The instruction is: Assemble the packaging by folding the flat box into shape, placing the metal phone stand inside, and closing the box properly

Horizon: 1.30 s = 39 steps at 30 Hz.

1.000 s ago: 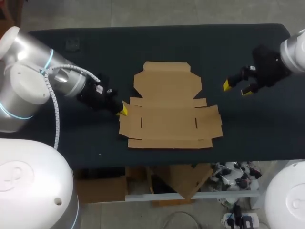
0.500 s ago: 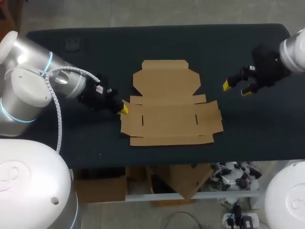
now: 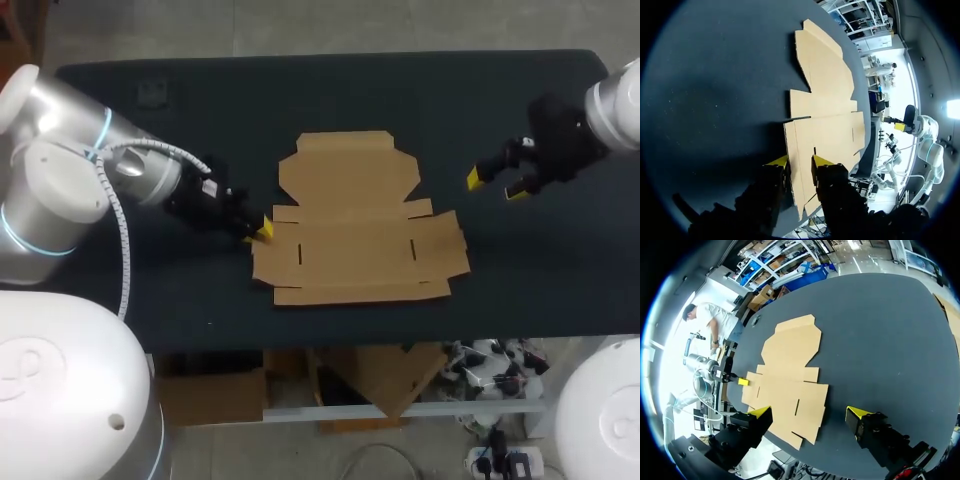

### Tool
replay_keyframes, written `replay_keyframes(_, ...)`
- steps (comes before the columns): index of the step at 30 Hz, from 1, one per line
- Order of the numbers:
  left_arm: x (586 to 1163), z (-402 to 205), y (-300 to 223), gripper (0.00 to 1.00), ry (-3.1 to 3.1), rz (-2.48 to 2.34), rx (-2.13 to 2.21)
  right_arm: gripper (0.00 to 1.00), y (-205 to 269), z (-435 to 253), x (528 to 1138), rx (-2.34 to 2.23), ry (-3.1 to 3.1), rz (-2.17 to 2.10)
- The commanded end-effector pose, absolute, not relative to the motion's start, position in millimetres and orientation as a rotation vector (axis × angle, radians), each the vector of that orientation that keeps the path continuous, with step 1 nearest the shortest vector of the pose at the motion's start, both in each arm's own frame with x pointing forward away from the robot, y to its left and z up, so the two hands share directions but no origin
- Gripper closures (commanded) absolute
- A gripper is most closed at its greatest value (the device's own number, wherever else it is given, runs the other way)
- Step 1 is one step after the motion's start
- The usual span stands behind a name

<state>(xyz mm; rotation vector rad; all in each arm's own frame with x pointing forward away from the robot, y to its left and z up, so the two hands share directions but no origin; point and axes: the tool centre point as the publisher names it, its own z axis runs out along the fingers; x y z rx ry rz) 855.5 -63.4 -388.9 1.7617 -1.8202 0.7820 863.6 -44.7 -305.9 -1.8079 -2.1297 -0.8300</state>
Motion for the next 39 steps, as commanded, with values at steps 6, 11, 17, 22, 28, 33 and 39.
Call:
replay_keyframes(6, 871.5, -355.9, -34.3, 0.0, -1.894, 0.812, 1.813, 0.0, -50.1, -303.1, 864.1, -1.812, -2.123, -0.825)
replay_keyframes(11, 883.6, -336.1, -16.1, 0.0, -1.97, 0.799, 1.839, 0.0, -53.7, -301.8, 866.4, -1.807, -2.12, -0.825)
replay_keyframes(17, 895.9, -314.7, 1.4, 0.0, -2.047, 0.782, 1.858, 0.0, -58.2, -298.7, 873.5, -1.782, -2.114, -0.819)
replay_keyframes(22, 905.1, -303.4, 13.7, 0.0, -2.11, 0.758, 1.847, 0.0, -61.9, -294.3, 881.0, -1.781, -2.119, -0.783)
replay_keyframes(28, 913.0, -293.0, 24.3, 0.0, -2.145, 0.75, 1.889, 0.0, -62.7, -295.3, 892.9, -1.771, -2.118, -0.749)
replay_keyframes(33, 915.5, -287.0, 26.7, 0.93, -2.104, 0.757, 1.941, 0.85, -60.5, -301.7, 903.7, -1.813, -2.09, -0.74)
replay_keyframes(39, 914.7, -282.6, 25.7, 1.0, -2.092, 0.754, 1.963, 1.0, -55.7, -308.4, 910.8, -1.821, -2.077, -0.739)
